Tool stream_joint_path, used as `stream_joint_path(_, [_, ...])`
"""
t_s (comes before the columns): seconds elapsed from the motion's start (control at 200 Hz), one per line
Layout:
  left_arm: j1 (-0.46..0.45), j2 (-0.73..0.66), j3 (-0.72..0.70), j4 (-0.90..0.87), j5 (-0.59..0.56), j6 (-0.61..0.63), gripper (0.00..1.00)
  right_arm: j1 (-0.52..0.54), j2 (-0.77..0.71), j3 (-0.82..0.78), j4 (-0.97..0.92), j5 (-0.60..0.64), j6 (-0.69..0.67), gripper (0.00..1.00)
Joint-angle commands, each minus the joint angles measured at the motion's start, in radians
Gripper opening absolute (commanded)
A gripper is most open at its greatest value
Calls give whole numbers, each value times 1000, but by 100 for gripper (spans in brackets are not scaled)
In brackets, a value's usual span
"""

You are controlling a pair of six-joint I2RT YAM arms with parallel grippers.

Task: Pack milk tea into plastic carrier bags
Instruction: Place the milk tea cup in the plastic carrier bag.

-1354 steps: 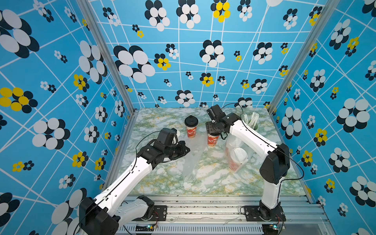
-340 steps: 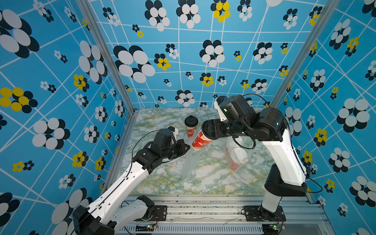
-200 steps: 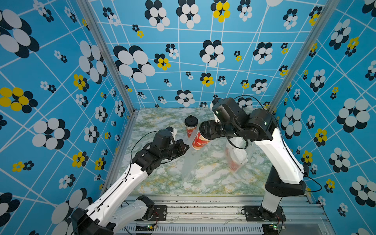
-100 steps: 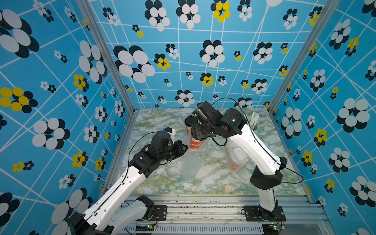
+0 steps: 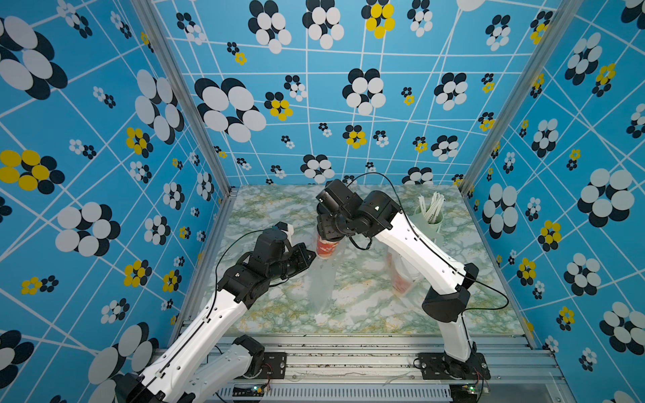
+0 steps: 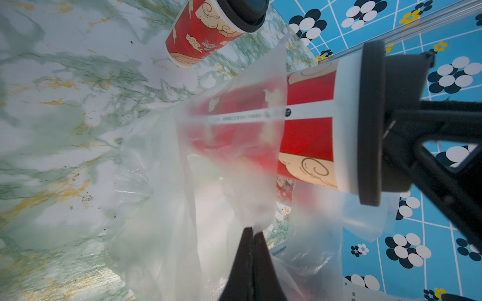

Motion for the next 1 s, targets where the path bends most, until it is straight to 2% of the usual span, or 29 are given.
stream_joint_path(0.0, [19, -17, -14, -9, -14, -6, 0, -4, 17, -11, 57, -27, 15, 54])
stream_joint_path(0.6, [34, -38, -11, 7, 2, -25, 0, 18, 96, -64, 64, -61, 23, 53])
stream_joint_path(0.855, [49, -79, -13, -9, -2, -38, 0, 18, 72, -242, 193, -75, 32, 53])
stream_joint_path(0.995, [57, -103, -14, -17, -11, -48, 0, 16, 81, -281, 204, -69, 27, 52])
